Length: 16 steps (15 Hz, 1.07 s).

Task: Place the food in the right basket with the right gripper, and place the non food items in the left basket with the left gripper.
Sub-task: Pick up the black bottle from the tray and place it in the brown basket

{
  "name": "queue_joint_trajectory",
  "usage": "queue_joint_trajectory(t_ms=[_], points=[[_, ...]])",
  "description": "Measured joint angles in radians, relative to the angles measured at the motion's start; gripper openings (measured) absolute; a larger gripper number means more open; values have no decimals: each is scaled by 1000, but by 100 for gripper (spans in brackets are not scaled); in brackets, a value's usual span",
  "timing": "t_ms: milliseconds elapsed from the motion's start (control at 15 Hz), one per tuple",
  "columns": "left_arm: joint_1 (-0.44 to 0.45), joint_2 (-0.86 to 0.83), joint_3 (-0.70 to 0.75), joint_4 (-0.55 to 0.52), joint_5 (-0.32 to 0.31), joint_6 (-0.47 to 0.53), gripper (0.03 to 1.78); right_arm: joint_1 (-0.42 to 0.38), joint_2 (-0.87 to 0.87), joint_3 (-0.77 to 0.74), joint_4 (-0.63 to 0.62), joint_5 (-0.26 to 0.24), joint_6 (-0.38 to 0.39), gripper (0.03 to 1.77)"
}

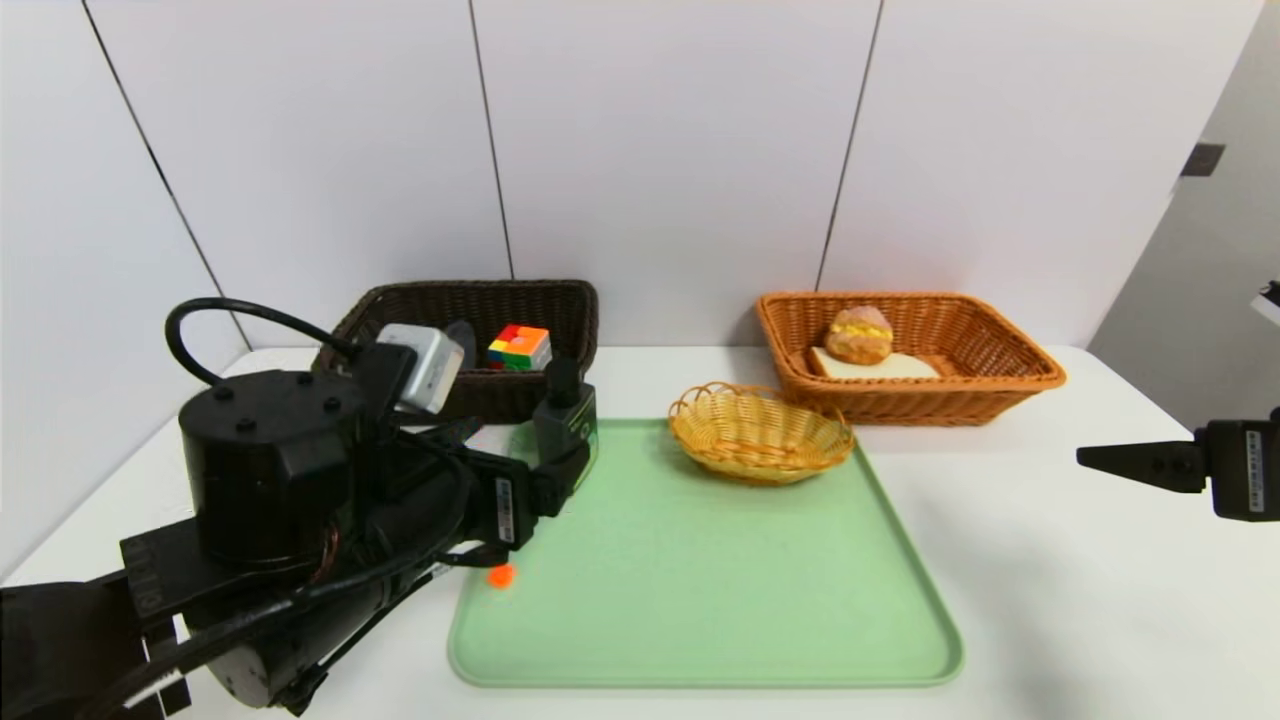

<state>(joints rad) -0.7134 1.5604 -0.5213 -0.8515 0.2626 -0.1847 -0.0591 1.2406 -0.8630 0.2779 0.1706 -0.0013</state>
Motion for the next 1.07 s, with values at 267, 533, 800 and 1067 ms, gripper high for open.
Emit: queue_joint_trajectory(t_ms=[267,533,800,1067], points=[[5,97,120,-262,-29,73,169,-1,-2,3,0,1,12,171],[6,203,166,-433,-23,127,169,-1,-6,2,0,7,13,171],[6,254,172,-460,-21,134,169,-1,-10,1,0,29,13,171],[7,305,140,-516,-22,169,169,-1,-13,7,0,34,10,171]])
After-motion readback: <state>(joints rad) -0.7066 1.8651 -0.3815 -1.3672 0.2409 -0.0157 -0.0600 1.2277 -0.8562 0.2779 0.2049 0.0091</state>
